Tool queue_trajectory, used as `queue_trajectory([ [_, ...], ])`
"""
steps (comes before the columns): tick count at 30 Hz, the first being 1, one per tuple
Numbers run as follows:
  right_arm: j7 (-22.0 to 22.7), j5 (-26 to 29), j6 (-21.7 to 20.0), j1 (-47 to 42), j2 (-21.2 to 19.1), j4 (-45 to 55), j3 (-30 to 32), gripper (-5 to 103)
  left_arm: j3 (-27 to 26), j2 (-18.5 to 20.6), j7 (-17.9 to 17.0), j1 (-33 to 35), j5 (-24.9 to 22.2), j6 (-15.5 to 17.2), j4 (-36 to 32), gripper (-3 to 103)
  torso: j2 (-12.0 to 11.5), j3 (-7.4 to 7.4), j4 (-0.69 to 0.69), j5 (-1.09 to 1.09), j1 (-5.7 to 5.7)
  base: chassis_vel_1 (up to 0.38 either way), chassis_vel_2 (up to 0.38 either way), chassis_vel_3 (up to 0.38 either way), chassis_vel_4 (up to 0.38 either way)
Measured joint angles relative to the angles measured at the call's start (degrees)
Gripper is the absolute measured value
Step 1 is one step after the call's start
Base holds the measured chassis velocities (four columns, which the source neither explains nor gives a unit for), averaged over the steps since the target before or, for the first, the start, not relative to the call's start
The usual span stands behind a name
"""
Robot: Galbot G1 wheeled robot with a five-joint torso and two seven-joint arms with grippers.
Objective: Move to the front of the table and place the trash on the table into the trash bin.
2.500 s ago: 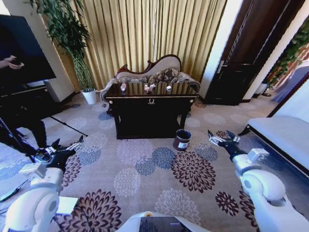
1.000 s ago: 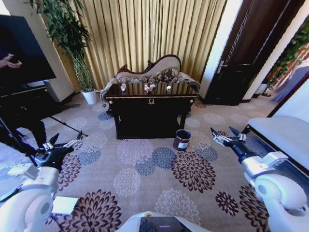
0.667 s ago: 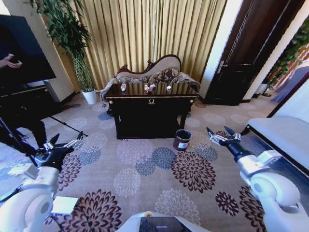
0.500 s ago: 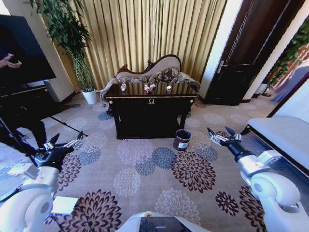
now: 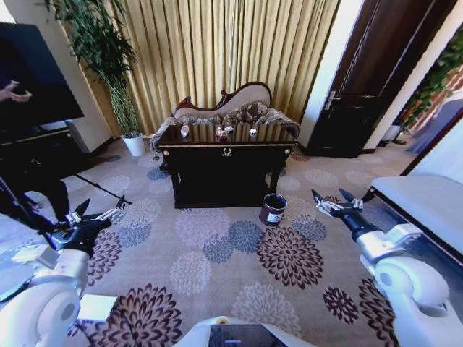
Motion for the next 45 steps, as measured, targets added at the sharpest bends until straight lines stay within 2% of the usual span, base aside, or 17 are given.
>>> queue_trajectory([
  [14, -0.08, 0.0, 0.37, -0.11, 0.04, 0.04, -0.04, 100, -0.22, -0.11, 0.02, 0.34, 0.06, -0.3, -0.32, 100, -0.03, 0.02, 0.02, 0.0, 0.04, -0.205, 0.194, 0.216, -0.189],
  [18, -0.09, -0.03, 0.4, -0.15, -0.02, 0.12, -0.05, 100, -0.29, -0.28, 0.14, 0.53, 0.07, -0.5, -0.46, 100, -0.02, 0.01, -0.02, 0.04, 0.04, -0.272, 0.22, 0.253, -0.257],
  [21, -0.1, -0.02, 0.42, -0.16, -0.06, 0.21, -0.1, 100, -0.35, -0.33, 0.17, 0.6, 0.09, -0.59, -0.53, 100, -0.01, 0.0, -0.02, -0.02, 0.02, -0.256, 0.244, 0.236, -0.227],
  [23, -0.13, -0.03, 0.44, -0.16, -0.14, 0.29, -0.17, 100, -0.37, -0.38, 0.17, 0.66, 0.1, -0.63, -0.62, 100, -0.02, 0.01, 0.04, -0.03, 0.03, -0.171, 0.259, 0.19, -0.233],
  [25, -0.14, -0.02, 0.44, -0.18, -0.18, 0.3, -0.2, 100, -0.37, -0.41, 0.17, 0.67, 0.11, -0.64, -0.65, 100, -0.02, 0.01, 0.01, 0.02, 0.02, -0.149, 0.26, 0.194, -0.251],
  [28, -0.15, -0.03, 0.44, -0.24, -0.23, 0.35, -0.26, 100, -0.35, -0.47, 0.2, 0.69, 0.12, -0.65, -0.66, 100, -0.01, 0.01, -0.02, -0.02, 0.02, -0.231, 0.227, 0.206, -0.257],
  [45, -0.22, -0.06, 0.45, -0.03, -0.38, 0.08, -0.77, 100, -0.08, -0.68, 0.29, 0.82, 0.17, -0.7, -0.75, 100, 0.0, 0.0, 0.01, -0.01, 0.01, -0.229, 0.224, 0.232, -0.231],
])
